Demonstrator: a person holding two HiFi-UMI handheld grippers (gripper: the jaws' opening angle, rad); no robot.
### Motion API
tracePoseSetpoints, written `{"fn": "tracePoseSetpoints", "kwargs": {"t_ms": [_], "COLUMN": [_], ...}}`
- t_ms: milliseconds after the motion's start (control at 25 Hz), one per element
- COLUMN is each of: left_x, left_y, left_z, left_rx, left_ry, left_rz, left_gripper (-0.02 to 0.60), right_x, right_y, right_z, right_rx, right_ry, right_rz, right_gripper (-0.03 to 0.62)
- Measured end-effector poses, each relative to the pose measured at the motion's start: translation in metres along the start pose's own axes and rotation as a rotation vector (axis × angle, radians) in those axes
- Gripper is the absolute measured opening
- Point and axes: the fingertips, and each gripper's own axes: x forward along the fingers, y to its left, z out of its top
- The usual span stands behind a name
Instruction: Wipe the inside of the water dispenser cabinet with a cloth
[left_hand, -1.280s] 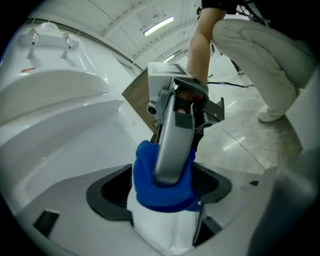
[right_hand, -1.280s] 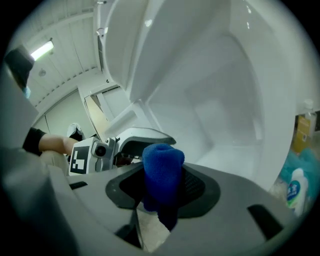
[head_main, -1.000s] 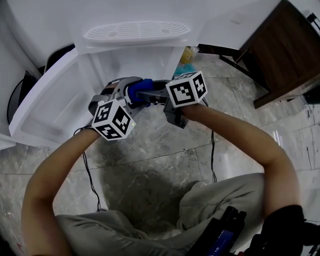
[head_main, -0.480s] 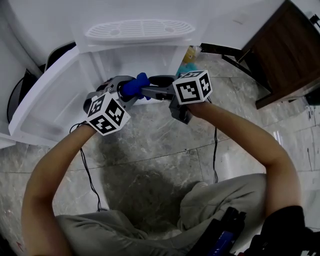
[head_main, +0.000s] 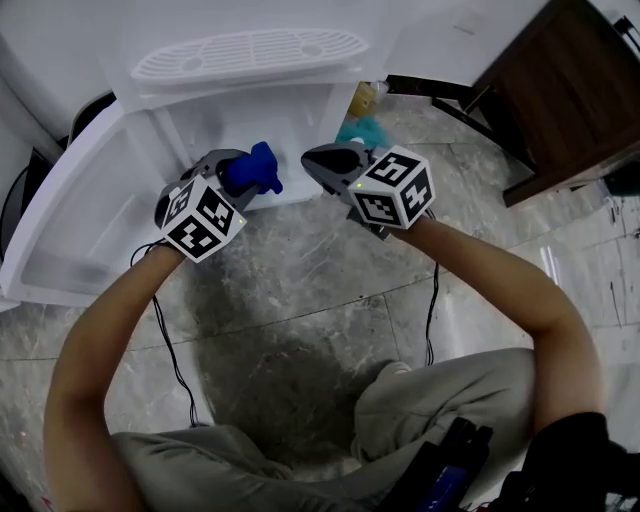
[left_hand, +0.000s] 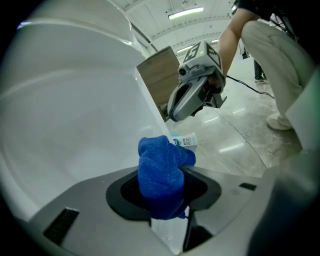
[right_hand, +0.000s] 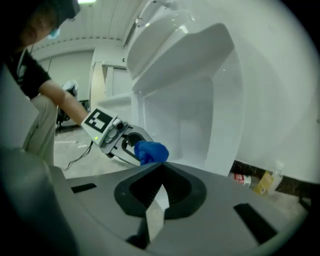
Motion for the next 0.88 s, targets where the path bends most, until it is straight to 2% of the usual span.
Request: {"fn": "tracePoseSetpoints", "kwargs": {"t_ms": [120,200,400,560,760,880], "left_x": [0.024,0.043,0.097,0.135,0.168,0.182], "left_y": [0.003,0.012,0.032,0.042,0.056,0.078], "left_z": [-0.009,-0.014,-0.013,-0.017,-0.021,-0.025], "left_rx": [0.076,0.108,0.038,0.017,0.115,0.121], "left_ry": [0.055,0.081,0.101,0.133,0.174,0.194], "left_rz": [-0.001,0.009,0.051,0.075,0.118,0.178], "left_gripper": [0.17,0.17,0.17,0.17,0.17,0.167], "right_x": [-0.002,-0.003,-0.003,-0.009,-0.017,-0.019], "right_y": [0.014,0.023,0.036,0.033,0.023,0.022], "right_z": [-0.013,-0.023,-0.061,-0.086,-0.101,-0.108], "right_rx": [-0.225,-0.297,-0.309,-0.291,-0.235,-0.227], "right_ry": [0.048,0.065,0.121,0.147,0.156,0.168], "right_rz": [0.017,0.046,0.11,0.132,0.126,0.135], "right_gripper": [-0.002,-0.002,-0.002,-0.002,-0.002,-0.002]}}
